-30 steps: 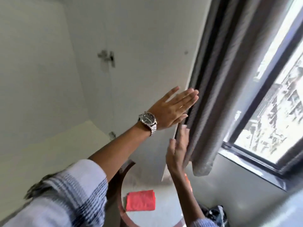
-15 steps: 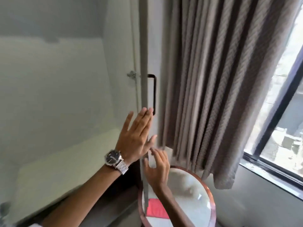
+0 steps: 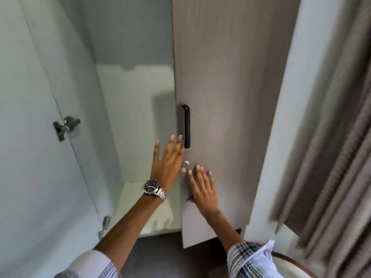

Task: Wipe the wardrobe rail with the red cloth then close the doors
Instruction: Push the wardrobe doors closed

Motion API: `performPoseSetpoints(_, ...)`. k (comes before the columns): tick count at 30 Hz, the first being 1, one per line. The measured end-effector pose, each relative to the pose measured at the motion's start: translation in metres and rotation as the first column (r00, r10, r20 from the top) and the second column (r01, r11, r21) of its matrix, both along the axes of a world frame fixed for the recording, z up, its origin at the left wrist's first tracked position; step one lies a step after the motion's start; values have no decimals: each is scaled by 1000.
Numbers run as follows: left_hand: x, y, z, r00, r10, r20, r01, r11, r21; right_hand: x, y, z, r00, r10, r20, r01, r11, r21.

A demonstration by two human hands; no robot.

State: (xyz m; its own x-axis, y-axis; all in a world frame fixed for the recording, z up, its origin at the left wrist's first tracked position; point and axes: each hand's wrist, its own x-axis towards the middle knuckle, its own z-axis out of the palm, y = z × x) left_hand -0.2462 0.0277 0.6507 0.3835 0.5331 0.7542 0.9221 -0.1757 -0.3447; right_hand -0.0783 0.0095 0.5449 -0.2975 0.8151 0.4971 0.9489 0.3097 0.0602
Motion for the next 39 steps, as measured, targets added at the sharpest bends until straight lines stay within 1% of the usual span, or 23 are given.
performPoseSetpoints(4, -2, 29, -6, 997, 47, 65, -45, 999, -28, -7, 29, -3, 1000, 9, 16, -9, 1000, 13)
performPoseSetpoints(7, -8, 49, -5, 996, 34, 78, -32, 999, -26, -13, 45, -3, 1000, -21, 18, 21, 1000, -1)
performPoseSetpoints(11, -17, 73, -11, 999, 14, 32, -14, 1000, -9, -7, 63, -15, 999, -1, 53, 0, 1000, 31)
performPoseSetpoints(14, -18, 78, -14, 999, 47, 23, -47, 999, -22, -5, 64, -18, 998, -21, 67, 17, 998, 64)
performPoseSetpoints(16, -13, 65, -6, 997, 62, 37, -60, 996, -63, -18, 52, -10, 997, -60, 47, 60, 998, -8)
performPoseSetpoints(18, -7, 44, 4, 997, 68, 29, -64, 991, -117, -36, 35, -3, 991, -133, -1, 133, 990, -50)
performPoseSetpoints(20, -5, 19, 21, 997, 48, 67, -39, 991, -128, -48, 22, 3, 975, -192, -108, 178, 975, -131)
performPoseSetpoints(22, -17, -18, 39, 972, -1, 233, 10, 999, -40, -55, 9, 9, 948, -214, -237, 160, 961, -226)
performPoseSetpoints(23, -29, -41, 48, 940, -38, 340, 23, 999, 49, -61, 0, 9, 926, -204, -318, 124, 960, -253)
performPoseSetpoints(24, -45, -66, 57, 902, -78, 424, 9, 987, 163, -72, -13, 9, 901, -149, -407, 56, 971, -232)
performPoseSetpoints(25, -62, -92, 65, 870, -106, 482, -36, 961, 275, -83, -28, 5, 883, -38, -468, -29, 990, -135)
performPoseSetpoints(26, -83, -119, 72, 843, -117, 524, -106, 921, 376, -102, -48, 0, 860, 117, -496, -131, 991, 6)
performPoseSetpoints(27, -105, -145, 79, 818, -117, 563, -192, 867, 459, -125, -68, -4, 824, 281, -493, -247, 960, 135)
performPoseSetpoints(28, -129, -170, 86, 789, -105, 605, -288, 807, 516, -152, -89, -7, 763, 423, -489, -358, 906, 226)
performPoseSetpoints(29, -153, -194, 93, 758, -83, 647, -385, 743, 547, -182, -111, -8, 689, 522, -502, -449, 852, 270)
performPoseSetpoints(30, -173, -213, 101, 725, -48, 687, -480, 681, 553, -212, -132, -6, 618, 581, -530, -519, 807, 281)
performPoseSetpoints(32, -211, -242, 113, 625, 67, 778, -667, 565, 486, -274, -176, 4, 500, 641, -582, -632, 730, 260)
performPoseSetpoints(33, -226, -250, 117, 561, 113, 820, -729, 537, 424, -302, -194, 9, 478, 662, -578, -669, 701, 249)
performPoseSetpoints(34, -237, -255, 120, 498, 143, 855, -763, 542, 353, -326, -210, 14, 471, 683, -558, -695, 677, 241)
performPoseSetpoints(35, -243, -256, 122, 451, 151, 880, -760, 581, 291, -345, -221, 19, 479, 697, -534, -708, 666, 234)
performPoseSetpoints(36, -246, -258, 120, 427, 136, 894, -727, 640, 250, -361, -229, 23, 504, 692, -517, -705, 675, 217)
performPoseSetpoints(37, -249, -258, 119, 419, 105, 902, -683, 691, 237, -372, -233, 25, 550, 673, -494, -684, 702, 196)
performPoseSetpoints(39, -249, -259, 117, 410, 45, 911, -635, 731, 249, -384, -236, 23, 644, 630, -434, -629, 759, 169)
